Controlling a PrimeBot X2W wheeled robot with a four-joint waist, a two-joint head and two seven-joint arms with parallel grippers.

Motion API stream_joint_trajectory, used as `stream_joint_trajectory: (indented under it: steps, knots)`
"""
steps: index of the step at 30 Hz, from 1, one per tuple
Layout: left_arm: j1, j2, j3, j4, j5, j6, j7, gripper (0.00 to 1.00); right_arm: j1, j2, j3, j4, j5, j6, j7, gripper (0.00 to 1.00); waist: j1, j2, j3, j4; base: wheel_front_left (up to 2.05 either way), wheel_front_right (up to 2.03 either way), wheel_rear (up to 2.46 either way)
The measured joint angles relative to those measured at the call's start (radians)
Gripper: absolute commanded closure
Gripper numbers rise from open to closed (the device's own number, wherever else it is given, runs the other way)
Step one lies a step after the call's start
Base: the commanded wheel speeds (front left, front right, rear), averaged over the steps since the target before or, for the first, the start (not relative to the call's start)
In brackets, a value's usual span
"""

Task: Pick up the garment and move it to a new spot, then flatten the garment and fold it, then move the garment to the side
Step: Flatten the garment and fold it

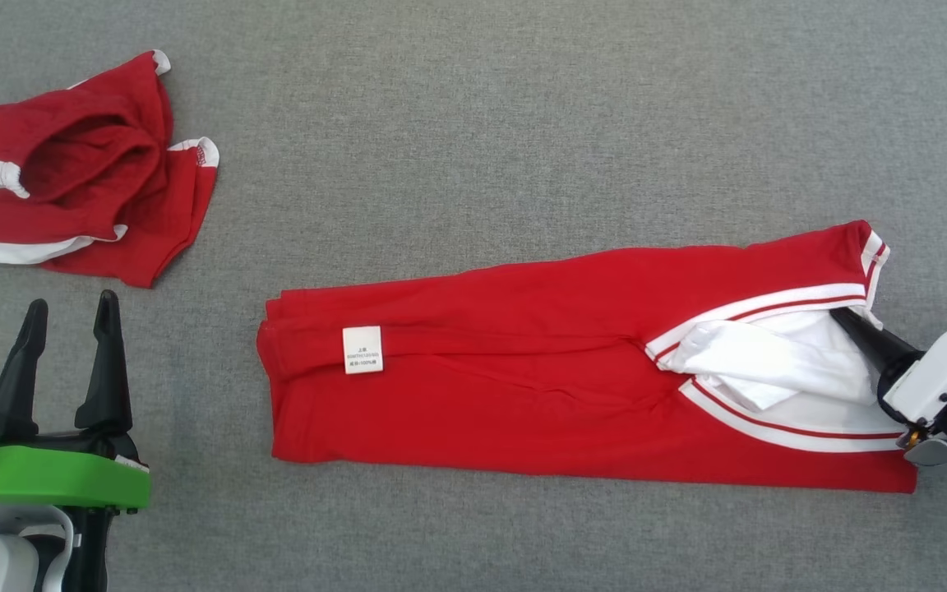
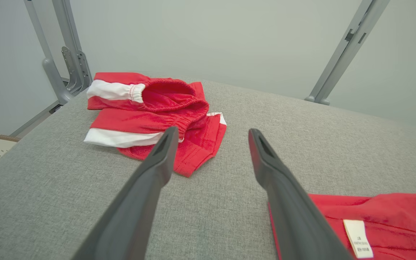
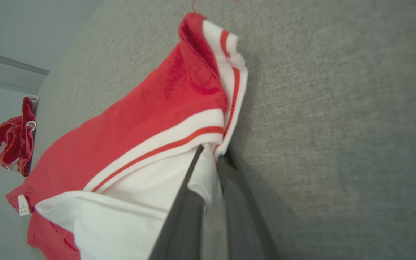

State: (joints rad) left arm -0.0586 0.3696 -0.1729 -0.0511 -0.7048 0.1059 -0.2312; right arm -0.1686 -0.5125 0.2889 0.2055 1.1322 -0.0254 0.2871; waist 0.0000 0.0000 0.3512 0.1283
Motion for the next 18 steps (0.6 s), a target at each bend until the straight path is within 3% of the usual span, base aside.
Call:
stream_joint_trajectory:
  steps: [8,13,17,18]
  knots:
    - [0.022,0.002,0.026,-0.023,0.000,0.001,-0.007,0.00,0.014,-0.078,-0.177,0.059,0.125,-0.010,0.013,1.00,0.0000,0.0000,-0.011,-0.034,0.00,0.00,0.00]
    - [0.031,0.001,0.044,-0.031,0.000,0.002,-0.007,0.00,0.085,-0.160,-0.323,0.110,0.187,-0.048,0.004,1.00,0.0000,0.0000,-0.020,-0.045,0.00,0.00,0.00]
    - [0.050,-0.005,0.048,-0.032,0.000,0.009,-0.007,0.00,0.098,-0.181,-0.397,0.078,0.251,-0.043,0.003,1.00,0.0000,0.0000,-0.033,-0.053,0.00,0.00,0.00]
    - [0.056,-0.007,0.049,-0.032,-0.001,0.009,-0.007,0.00,0.095,-0.178,-0.399,0.046,0.269,-0.024,0.004,1.00,0.0000,0.0000,-0.037,-0.055,0.00,0.00,0.00]
